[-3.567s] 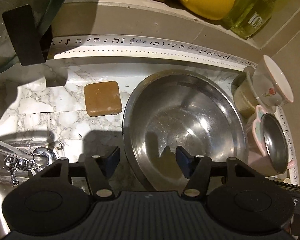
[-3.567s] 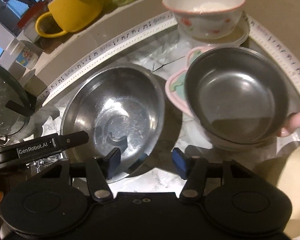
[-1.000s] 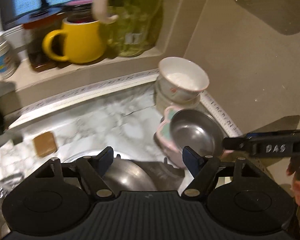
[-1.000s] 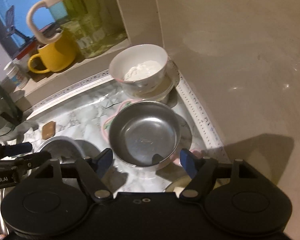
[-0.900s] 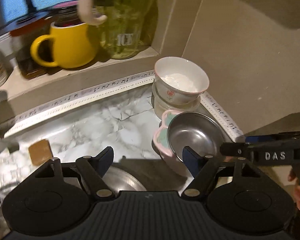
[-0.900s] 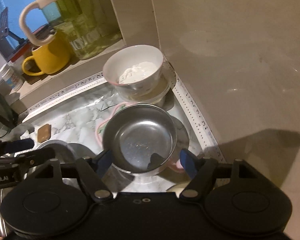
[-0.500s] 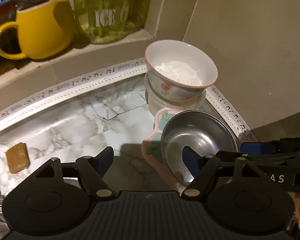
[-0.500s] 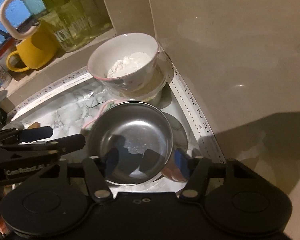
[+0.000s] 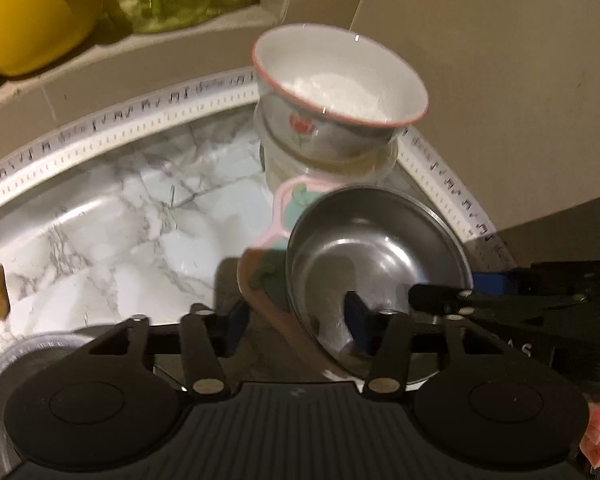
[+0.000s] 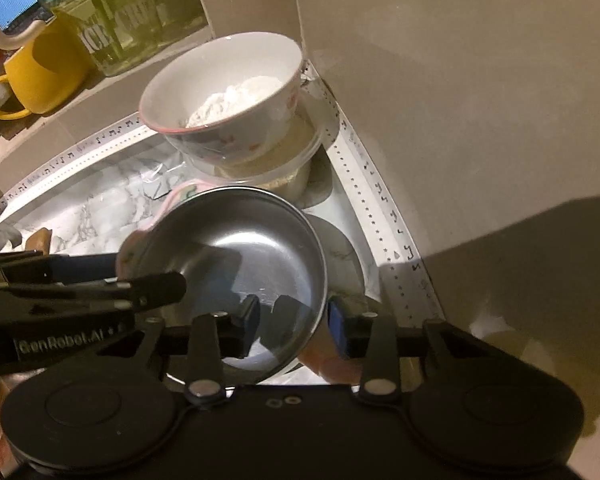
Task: Organize plates and bowls
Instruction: 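Close both grippers on the rim of the pink two-handled pot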
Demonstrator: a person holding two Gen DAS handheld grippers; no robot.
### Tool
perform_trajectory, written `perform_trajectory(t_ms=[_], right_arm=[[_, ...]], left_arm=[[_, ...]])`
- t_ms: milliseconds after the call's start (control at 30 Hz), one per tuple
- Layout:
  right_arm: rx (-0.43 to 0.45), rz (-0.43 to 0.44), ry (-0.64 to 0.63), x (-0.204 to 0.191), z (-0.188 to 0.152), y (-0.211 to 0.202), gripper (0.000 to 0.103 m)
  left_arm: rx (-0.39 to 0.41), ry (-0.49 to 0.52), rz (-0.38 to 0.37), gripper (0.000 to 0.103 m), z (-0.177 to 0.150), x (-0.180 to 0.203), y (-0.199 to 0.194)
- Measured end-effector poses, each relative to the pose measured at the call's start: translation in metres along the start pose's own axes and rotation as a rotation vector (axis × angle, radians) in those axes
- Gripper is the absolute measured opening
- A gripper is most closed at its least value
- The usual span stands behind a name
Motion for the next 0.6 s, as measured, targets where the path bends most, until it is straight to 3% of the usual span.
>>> perform_trajectory(t_ms=[133, 300, 467, 600], right_arm=[[0.001, -0.003, -0.008, 0.002, -0.001, 0.002, 0.031], [0.008, -0.017, -0.031, 0.002, -0.002, 0.003, 0.029], [0.014, -0.043, -0.05, 0.002, -0.003, 0.004, 0.015], [0.036, -0.064, -0.074, 0.001, 0.0, 0.0, 0.013]], left_arm=[[-0.018, -0.005, 0.003, 0.034, -0.008, 0.001, 0.003], [-0.011, -0.009, 0.023, 0.029, -0.008, 0.0, 0.002], [-0.014, -0.01, 0.028, 0.026, -0.006, 0.001, -0.003], [-0.014, -0.018, 0.029, 0.026, -0.004, 0.001, -0.01]])
Point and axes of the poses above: each gripper's, at about its wrist camera, not at the fingertips, and y roughly the way its jaws point, x to its right, z to its top, the point moved 9 cm from there along y, roughly the way its jaws point, and after that the axes turned 14 degrees about x, right-handed, at the moved point
